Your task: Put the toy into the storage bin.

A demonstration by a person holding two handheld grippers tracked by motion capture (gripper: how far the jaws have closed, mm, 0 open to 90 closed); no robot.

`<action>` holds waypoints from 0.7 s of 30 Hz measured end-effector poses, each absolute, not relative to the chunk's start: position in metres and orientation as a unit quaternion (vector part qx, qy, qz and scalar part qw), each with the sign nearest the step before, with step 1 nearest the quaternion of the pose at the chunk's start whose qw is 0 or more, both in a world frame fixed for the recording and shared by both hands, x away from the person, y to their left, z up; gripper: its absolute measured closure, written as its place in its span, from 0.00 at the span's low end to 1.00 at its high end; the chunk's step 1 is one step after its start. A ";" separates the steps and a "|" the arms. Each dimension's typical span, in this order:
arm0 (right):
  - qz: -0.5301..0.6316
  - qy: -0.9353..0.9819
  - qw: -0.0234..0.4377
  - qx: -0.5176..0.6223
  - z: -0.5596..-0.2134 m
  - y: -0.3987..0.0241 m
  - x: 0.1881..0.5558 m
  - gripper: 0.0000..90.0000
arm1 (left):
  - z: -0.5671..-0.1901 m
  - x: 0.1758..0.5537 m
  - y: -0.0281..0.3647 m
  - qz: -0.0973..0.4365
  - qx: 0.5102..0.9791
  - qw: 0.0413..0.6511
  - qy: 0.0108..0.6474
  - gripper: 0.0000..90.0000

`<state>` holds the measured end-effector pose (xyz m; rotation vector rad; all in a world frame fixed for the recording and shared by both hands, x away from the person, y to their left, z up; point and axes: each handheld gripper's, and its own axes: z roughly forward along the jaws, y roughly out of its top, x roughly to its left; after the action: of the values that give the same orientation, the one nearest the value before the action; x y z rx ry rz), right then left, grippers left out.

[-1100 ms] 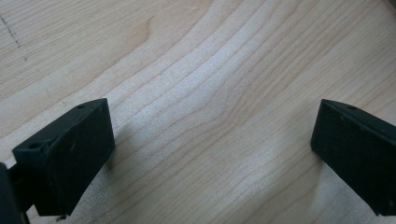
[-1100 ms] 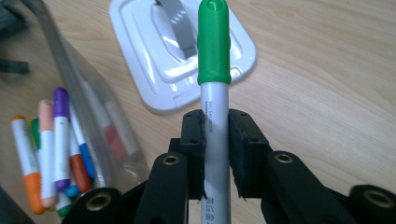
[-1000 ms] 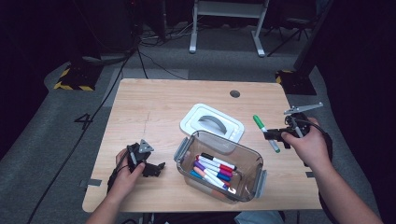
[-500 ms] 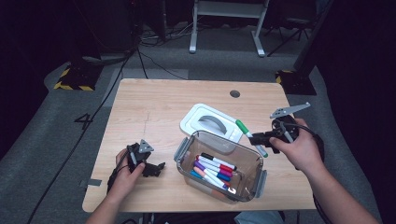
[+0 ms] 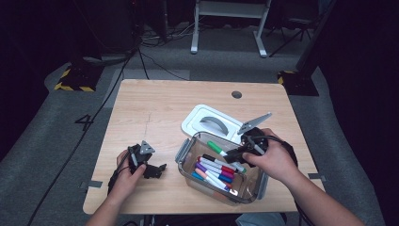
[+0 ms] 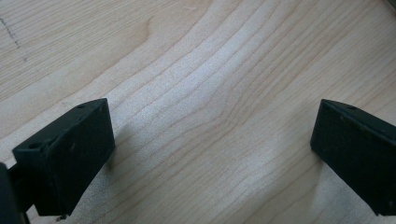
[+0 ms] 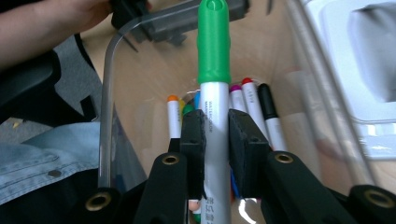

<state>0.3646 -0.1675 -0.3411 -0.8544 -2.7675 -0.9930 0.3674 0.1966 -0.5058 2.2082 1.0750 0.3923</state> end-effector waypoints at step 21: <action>-0.223 -0.940 0.119 -0.230 -0.404 -0.106 0.354 0.86 | -0.506 0.367 0.196 0.146 0.839 0.324 0.412 0.00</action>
<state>0.3540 -0.1056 -0.4037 -0.6713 -2.7487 -0.6508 0.3671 0.1961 -0.5061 2.2001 1.0820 0.3823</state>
